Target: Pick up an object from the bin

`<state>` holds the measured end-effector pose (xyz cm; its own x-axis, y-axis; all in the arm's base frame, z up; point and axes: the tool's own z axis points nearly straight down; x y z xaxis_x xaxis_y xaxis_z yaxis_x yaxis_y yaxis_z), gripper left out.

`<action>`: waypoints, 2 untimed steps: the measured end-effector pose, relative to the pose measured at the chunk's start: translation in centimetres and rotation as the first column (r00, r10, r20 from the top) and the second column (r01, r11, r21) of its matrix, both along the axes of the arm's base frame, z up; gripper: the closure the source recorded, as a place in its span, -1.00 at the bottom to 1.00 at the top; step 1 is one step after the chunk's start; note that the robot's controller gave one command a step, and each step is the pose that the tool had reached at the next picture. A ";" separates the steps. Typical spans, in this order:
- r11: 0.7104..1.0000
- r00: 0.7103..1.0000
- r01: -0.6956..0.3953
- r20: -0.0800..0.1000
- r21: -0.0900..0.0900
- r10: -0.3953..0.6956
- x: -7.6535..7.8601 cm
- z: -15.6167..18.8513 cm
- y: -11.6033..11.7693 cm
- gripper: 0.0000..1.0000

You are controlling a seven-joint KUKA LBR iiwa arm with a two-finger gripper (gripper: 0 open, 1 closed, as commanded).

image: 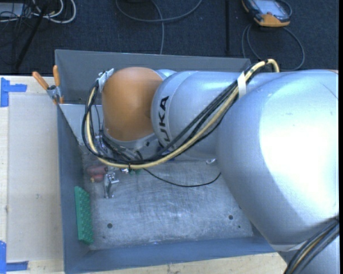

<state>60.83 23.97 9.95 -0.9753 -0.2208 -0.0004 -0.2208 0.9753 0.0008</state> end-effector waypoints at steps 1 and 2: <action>0.996 0.996 0.086 0.001 0.002 -0.086 -0.5 -2.8 -0.7 -1.00; 0.996 0.996 0.089 0.001 0.001 -0.089 -0.4 -2.7 -0.7 -1.00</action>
Offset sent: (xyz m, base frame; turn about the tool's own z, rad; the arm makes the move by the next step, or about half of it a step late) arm -0.0060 -0.0066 -0.0295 0.0852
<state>60.45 23.26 7.22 -0.9911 -0.1328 -0.0013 -0.1328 0.9911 0.0020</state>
